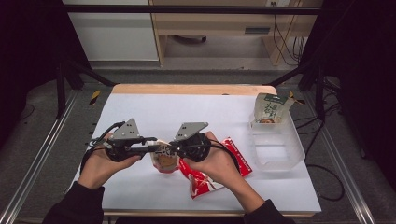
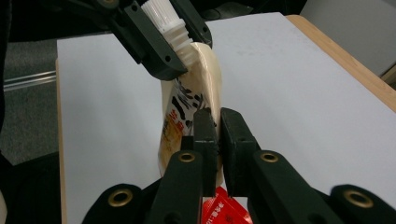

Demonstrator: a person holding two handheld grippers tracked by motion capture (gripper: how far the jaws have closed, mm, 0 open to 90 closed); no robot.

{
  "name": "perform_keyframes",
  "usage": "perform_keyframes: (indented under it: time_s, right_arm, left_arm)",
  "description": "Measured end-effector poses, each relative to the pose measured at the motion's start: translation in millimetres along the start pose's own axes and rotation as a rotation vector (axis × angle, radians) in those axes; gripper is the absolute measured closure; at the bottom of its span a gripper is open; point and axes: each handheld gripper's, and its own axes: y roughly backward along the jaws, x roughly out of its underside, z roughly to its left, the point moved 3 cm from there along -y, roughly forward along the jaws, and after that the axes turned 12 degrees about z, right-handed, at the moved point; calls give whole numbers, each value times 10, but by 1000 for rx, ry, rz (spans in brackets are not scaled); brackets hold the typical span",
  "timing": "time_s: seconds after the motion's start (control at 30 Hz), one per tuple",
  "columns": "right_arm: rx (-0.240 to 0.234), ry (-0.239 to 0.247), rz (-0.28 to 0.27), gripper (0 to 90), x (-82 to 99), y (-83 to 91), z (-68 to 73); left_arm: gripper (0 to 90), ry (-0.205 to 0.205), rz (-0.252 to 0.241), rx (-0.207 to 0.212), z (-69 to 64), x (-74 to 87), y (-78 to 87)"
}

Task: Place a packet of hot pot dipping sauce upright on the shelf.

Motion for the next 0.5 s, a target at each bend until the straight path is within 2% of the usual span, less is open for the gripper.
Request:
perform_keyframes:
  time_s: [0.13, 0.3, 0.5]
  right_arm:
    - [-2, 14, 9, 830, -13, 18, -4]
    - [1, 30, 35, 784, -36, 47, -29]
    - [25, 71, 89, 619, -53, 89, -67]
  left_arm:
    - [728, -16, 2, 8, -27, -21, 40]
    - [731, -28, 19, -6, -21, -7, 64]
    - [732, -29, 23, -7, 1, 17, 85]
